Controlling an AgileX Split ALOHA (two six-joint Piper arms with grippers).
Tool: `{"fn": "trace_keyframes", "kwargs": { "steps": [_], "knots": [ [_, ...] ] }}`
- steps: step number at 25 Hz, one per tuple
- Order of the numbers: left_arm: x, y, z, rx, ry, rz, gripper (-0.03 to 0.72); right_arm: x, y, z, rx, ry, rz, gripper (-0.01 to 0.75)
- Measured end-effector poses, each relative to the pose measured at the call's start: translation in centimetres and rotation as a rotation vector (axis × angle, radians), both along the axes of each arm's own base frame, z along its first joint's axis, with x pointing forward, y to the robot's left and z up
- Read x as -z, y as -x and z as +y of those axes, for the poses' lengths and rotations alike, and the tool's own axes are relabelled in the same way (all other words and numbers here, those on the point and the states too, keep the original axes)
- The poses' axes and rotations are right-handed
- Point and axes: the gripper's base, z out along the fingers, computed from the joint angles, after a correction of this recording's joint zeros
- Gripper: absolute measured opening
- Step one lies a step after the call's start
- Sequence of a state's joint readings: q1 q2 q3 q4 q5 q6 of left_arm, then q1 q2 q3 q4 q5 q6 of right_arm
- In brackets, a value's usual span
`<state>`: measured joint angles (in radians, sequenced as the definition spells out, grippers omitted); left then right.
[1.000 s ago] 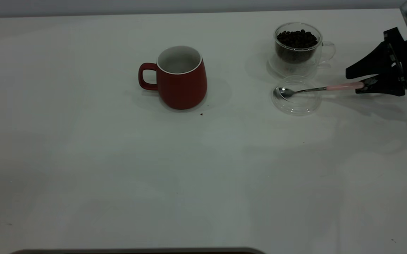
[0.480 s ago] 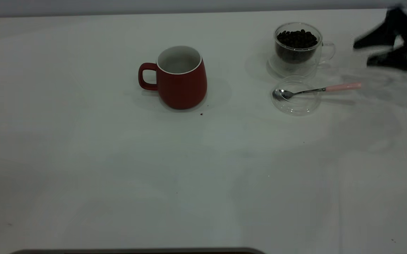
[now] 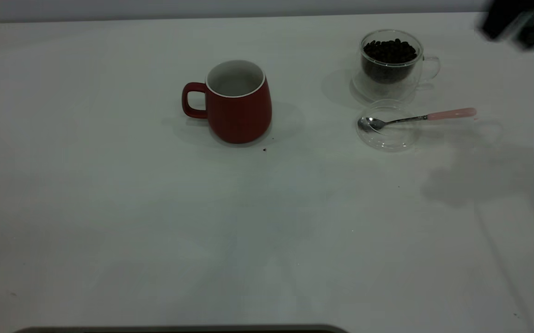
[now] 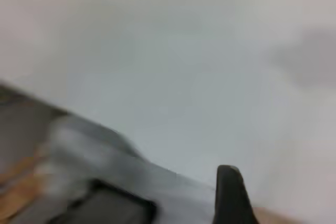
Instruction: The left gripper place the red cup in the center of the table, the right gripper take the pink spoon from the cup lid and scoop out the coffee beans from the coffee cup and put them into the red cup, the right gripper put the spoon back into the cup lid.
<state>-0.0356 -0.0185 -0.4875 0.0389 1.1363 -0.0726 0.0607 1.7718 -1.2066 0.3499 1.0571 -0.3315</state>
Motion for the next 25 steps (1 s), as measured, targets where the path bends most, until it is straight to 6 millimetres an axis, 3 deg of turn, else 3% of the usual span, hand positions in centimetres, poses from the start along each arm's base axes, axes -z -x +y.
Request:
{"fn": "trace_keyframes", "kwargs": {
  "steps": [4, 8, 13, 18, 25],
  "knots": [
    [0.0, 0.0, 0.0, 0.0, 0.0, 0.0, 0.493, -3.9, 4.9, -0.5, 0.129, 0.162, -0.031, 0.495],
    [0.0, 0.0, 0.0, 0.0, 0.0, 0.0, 0.493, -2.5, 11.2, -1.4, 0.136, 0.196, 0.047, 0.492],
    [0.0, 0.0, 0.0, 0.0, 0.0, 0.0, 0.493, -0.1, 17.4, -2.1, 0.138, 0.211, 0.124, 0.492],
    [0.0, 0.0, 0.0, 0.0, 0.0, 0.0, 0.493, -0.4, 21.3, -2.8, 0.119, 0.222, -0.007, 0.492],
    [0.0, 0.0, 0.0, 0.0, 0.0, 0.0, 0.493, -3.7, 25.6, -3.2, 0.151, 0.154, -0.383, 0.492]
  ]
}}
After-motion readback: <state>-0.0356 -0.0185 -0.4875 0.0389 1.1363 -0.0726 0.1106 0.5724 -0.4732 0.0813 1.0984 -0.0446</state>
